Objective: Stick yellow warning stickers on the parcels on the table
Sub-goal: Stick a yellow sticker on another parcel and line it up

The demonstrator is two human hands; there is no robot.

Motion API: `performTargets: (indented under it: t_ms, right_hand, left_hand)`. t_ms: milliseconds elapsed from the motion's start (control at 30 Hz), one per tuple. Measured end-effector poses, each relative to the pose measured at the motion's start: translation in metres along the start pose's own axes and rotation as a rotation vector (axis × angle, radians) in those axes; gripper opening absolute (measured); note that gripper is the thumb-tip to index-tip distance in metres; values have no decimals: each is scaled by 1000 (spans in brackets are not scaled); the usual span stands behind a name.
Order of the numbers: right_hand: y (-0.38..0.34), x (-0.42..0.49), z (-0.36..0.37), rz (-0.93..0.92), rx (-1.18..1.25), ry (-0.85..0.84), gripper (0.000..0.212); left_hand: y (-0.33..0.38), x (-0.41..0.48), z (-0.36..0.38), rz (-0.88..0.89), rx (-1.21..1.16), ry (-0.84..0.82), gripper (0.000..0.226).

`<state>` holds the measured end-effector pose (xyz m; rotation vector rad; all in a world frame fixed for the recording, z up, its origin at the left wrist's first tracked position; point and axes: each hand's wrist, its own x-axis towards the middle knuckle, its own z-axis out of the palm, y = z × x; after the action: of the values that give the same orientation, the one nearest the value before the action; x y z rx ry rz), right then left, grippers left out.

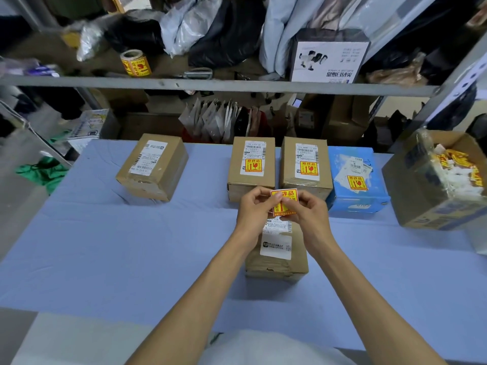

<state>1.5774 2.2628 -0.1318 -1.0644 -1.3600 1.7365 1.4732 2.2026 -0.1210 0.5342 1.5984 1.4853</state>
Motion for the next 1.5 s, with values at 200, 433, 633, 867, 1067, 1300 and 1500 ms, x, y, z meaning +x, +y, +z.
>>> performTargets:
  t_ms: [200, 433, 633, 867, 1067, 1300, 1500]
  right_hand:
    - [1, -6, 3, -15, 37, -16, 15]
    - [-2, -7, -1, -50, -9, 44, 12]
    - [-3, -8, -6, -11, 14, 100, 16]
    - [-3, -12, -12, -28, -40, 79, 17]
    - [-4, -12, -14, -26, -65, 46, 16]
    - [-4, -12, -16, -18, -91, 26, 17]
    - [1, -14, -17, 30, -112, 50, 20]
  left_hand:
    - [-2, -1, 1, -32, -61, 16, 6]
    - [-3, -1, -3, -30, -98, -46, 8]
    - [-5, -2, -9, -1, 37, -91, 5]
    - [-7, -5, -16, -55, 121, -82, 15]
    - [-3, -7, -21, -35, 160, -123, 11]
    - [-2, -8, -22, -49, 164, -160, 11]
    - [-4, -9, -21, -49, 126, -180, 12]
